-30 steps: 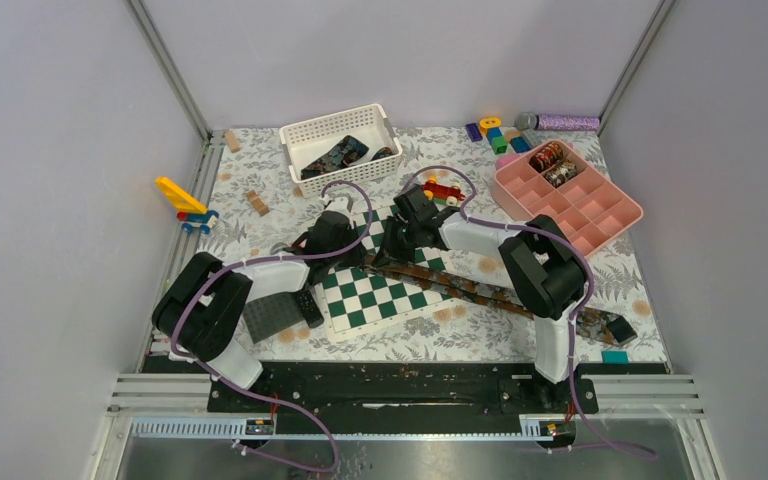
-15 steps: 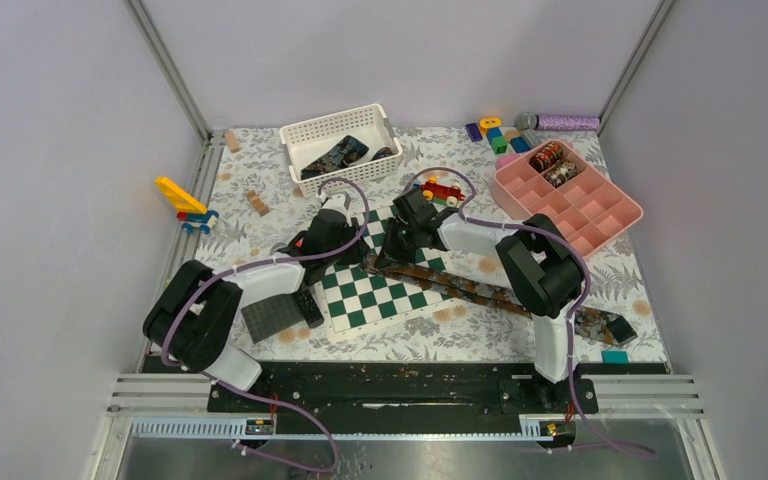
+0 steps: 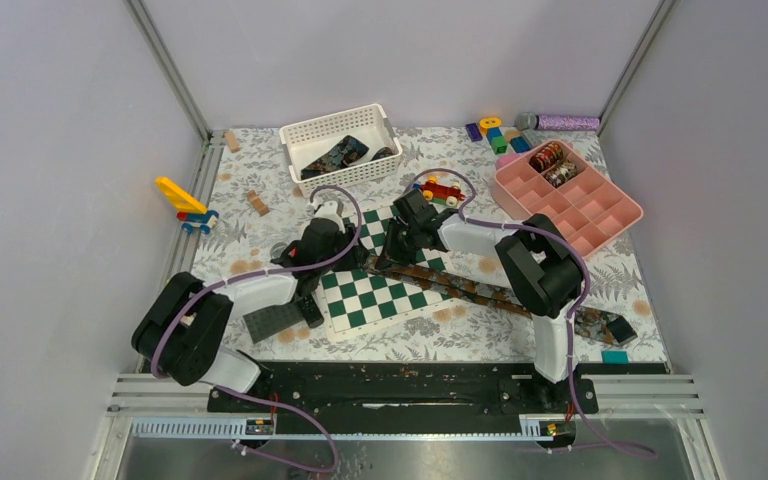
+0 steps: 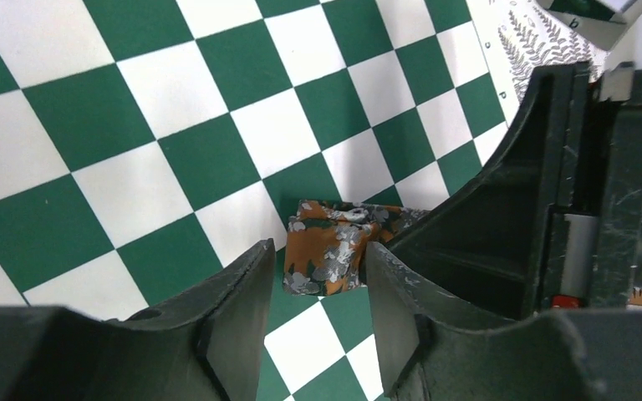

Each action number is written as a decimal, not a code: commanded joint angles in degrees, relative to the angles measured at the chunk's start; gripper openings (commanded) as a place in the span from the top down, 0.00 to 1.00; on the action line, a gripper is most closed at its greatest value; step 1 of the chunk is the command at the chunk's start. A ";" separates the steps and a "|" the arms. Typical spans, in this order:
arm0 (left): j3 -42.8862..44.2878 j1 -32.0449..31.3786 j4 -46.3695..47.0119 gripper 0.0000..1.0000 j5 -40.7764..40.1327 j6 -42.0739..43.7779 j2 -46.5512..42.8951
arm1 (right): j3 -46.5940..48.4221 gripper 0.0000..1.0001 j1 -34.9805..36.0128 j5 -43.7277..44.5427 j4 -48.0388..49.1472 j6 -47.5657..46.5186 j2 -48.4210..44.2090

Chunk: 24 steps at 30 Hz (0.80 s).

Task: Roll the ties
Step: Roll the tie at the center of the board.

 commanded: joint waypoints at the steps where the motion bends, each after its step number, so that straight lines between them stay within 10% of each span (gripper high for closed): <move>1: -1.70 0.54 6.92 0.54 0.53 -1.66 1.30 | -0.56 0.81 0.42 1.84 -0.32 -0.04 1.27; 24: -8.09 3.47 26.58 0.50 11.91 -3.17 9.22 | -0.66 0.81 0.39 1.60 -0.18 -0.02 1.05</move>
